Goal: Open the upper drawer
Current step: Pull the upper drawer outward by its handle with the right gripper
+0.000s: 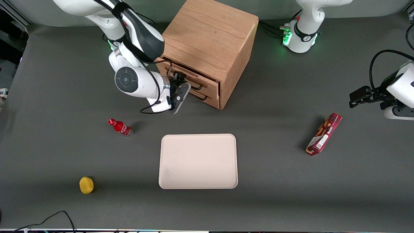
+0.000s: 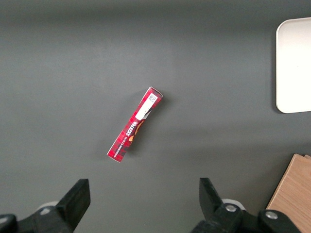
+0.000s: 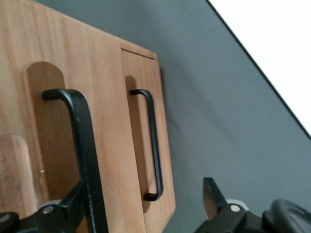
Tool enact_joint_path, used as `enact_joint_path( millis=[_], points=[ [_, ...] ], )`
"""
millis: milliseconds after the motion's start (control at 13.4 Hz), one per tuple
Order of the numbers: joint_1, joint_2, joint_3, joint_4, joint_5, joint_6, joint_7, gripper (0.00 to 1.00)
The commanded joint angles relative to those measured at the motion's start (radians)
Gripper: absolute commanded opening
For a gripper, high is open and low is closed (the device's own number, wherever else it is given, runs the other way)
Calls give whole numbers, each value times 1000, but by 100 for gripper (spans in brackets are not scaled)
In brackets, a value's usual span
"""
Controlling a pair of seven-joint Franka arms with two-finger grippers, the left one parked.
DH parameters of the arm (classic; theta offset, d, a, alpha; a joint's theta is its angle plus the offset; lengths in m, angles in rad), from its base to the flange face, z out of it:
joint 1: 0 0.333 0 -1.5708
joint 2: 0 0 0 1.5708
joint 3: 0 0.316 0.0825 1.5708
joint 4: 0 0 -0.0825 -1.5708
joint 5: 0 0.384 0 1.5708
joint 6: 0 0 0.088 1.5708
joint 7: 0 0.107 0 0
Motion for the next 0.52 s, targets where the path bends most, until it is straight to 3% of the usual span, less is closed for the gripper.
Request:
enact_joint_path(
  millis=[0,447],
  points=[
    [-10,44,-10,50,-54,8,-23,100],
    [-8,126,-111,192,-63,-3,-104,100]
  ],
)
